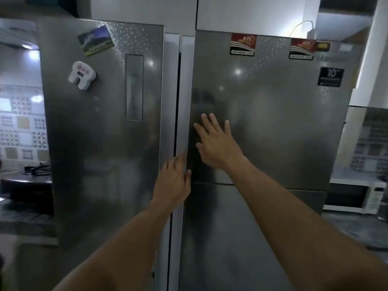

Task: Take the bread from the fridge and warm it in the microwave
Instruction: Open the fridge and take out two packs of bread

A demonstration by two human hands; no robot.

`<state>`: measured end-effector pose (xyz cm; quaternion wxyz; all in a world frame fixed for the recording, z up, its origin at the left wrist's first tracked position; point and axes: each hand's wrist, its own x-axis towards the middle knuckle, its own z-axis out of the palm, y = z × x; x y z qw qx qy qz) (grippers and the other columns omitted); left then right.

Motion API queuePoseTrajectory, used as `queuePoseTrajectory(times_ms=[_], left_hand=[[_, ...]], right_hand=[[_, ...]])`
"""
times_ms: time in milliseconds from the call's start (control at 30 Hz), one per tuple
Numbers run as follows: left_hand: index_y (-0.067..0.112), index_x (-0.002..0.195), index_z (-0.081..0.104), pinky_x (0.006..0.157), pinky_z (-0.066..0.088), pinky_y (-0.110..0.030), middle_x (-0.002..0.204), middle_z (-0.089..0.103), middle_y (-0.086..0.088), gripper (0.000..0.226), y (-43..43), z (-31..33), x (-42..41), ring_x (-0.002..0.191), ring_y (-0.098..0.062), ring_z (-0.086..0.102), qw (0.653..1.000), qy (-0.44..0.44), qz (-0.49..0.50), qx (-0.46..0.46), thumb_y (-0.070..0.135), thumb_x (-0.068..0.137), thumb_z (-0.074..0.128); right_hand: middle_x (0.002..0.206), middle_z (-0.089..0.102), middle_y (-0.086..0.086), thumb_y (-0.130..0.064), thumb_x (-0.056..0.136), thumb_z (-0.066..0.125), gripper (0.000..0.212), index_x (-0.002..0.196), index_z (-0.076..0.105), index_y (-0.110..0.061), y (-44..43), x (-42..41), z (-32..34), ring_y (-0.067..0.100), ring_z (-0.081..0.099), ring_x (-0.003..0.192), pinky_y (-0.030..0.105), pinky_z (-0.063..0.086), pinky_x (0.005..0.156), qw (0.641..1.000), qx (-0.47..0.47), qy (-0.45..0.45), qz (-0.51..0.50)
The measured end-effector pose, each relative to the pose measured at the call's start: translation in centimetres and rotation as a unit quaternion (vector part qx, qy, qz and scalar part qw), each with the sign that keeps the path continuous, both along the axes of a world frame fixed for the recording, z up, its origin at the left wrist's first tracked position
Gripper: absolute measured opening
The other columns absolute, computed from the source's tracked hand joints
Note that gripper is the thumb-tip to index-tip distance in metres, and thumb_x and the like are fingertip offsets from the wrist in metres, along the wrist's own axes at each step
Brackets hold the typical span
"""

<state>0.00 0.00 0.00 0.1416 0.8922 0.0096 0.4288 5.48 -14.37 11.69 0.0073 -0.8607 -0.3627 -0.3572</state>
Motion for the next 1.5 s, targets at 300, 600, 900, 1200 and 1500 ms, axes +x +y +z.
queuePoseTrajectory(times_ms=[300,600,900,1200,1500], left_hand=[[0.021,0.106,0.048,0.064,0.053,-0.04,0.091,0.062,-0.004,0.012,0.2,-0.9,4.5,0.075,-0.018,0.06,0.97,0.019,-0.101,-0.219,0.028,0.104,0.038],[0.012,0.101,0.056,0.071,0.049,-0.035,0.09,0.06,-0.008,0.034,0.6,-0.8,5.1,0.082,-0.022,0.059,0.93,0.115,-0.113,-0.331,0.039,0.104,0.036],[0.006,0.1,0.057,0.063,0.045,-0.03,0.088,0.061,-0.01,0.038,0.0,-0.9,4.3,0.078,-0.02,0.058,0.929,0.112,-0.101,-0.337,0.037,0.105,0.036],[0.008,0.086,0.052,0.056,0.043,-0.032,0.074,0.058,-0.011,0.035,-1.1,-1.3,1.4,0.066,-0.026,0.056,0.94,0.084,-0.092,-0.319,0.036,0.103,0.04],[0.021,0.069,0.047,0.056,0.04,-0.031,0.064,0.058,-0.005,0.038,-5.5,-1.6,-6.2,0.063,-0.026,0.058,0.975,0.034,-0.017,-0.217,0.04,0.101,0.037]], right_hand=[[0.164,-0.02,0.011,-0.039,0.101,0.042,0.051,0.15,0.035,-0.03,3.2,2.8,2.4,0.039,-0.022,0.148,0.073,-0.005,0.113,0.983,-0.135,-0.114,-0.04],[0.162,-0.024,0.013,-0.037,0.09,0.055,0.059,0.145,0.037,-0.029,4.3,1.9,2.0,0.042,-0.023,0.147,0.075,0.001,0.111,0.978,-0.142,-0.11,-0.103],[0.162,-0.027,0.01,-0.031,0.097,0.049,0.054,0.148,0.035,-0.028,4.3,0.3,1.9,0.04,-0.025,0.147,0.075,0.004,0.112,0.985,-0.127,-0.056,-0.106],[0.161,-0.029,0.01,-0.029,0.095,0.055,0.057,0.147,0.032,-0.026,2.4,-1.8,1.5,0.04,-0.024,0.147,0.074,0.009,0.112,0.988,-0.119,-0.073,-0.073],[0.161,-0.03,0.008,-0.026,0.102,0.039,0.054,0.154,0.024,-0.029,-2.9,-9.3,2.1,0.039,-0.02,0.149,0.07,0.007,0.115,0.99,-0.118,-0.049,-0.061]])
